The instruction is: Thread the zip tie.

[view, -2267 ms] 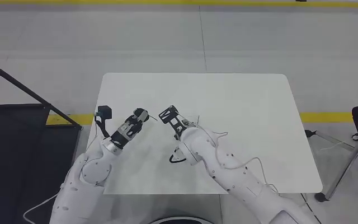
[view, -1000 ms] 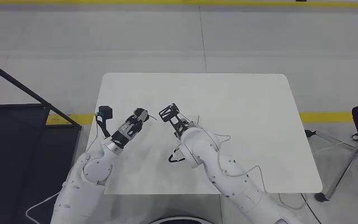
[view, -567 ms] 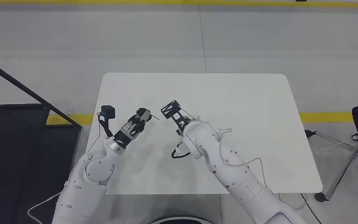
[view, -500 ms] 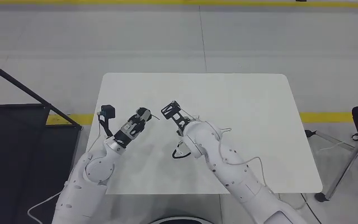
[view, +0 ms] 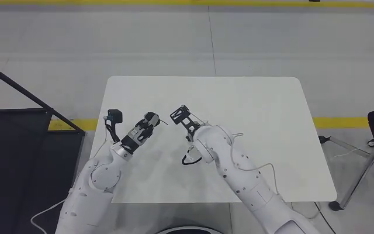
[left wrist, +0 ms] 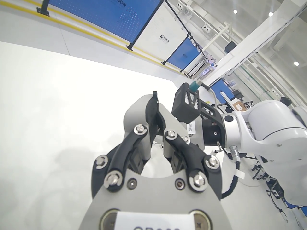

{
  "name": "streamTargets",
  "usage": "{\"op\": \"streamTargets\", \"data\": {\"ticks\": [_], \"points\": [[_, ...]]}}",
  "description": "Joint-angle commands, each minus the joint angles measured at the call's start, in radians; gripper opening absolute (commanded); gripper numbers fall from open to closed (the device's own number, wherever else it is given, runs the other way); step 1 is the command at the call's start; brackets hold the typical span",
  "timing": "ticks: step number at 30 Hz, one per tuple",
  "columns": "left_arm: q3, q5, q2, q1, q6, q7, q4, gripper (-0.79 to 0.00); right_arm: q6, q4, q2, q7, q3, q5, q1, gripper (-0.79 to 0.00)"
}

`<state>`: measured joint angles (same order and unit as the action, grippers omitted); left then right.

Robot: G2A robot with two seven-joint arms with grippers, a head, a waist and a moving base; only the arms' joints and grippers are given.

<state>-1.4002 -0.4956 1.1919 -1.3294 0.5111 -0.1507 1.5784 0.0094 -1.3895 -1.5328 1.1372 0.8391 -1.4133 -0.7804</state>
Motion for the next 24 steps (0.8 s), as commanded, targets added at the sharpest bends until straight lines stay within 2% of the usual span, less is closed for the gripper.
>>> {"op": "streamTargets", "data": {"ticks": [1,8,14,24], "points": [[0.001,0.000,0.000,0.000,0.001,0.000,-0.001,-0.785,0.001,-0.011,0.002,-0.002,0.011,-0.007,-0.010,-0.557],[0.001,0.000,0.000,0.002,0.001,0.001,-0.003,-0.785,-0.018,-0.051,0.009,0.016,0.042,-0.029,-0.044,-0.560],[0.002,-0.001,0.000,0.002,0.001,0.002,-0.004,-0.785,-0.087,-0.080,0.015,0.058,0.043,-0.055,-0.072,-0.554],[0.001,-0.003,0.000,0.002,0.000,0.008,-0.005,-0.785,-0.118,-0.051,0.005,0.048,0.029,-0.050,-0.058,-0.545]]}}
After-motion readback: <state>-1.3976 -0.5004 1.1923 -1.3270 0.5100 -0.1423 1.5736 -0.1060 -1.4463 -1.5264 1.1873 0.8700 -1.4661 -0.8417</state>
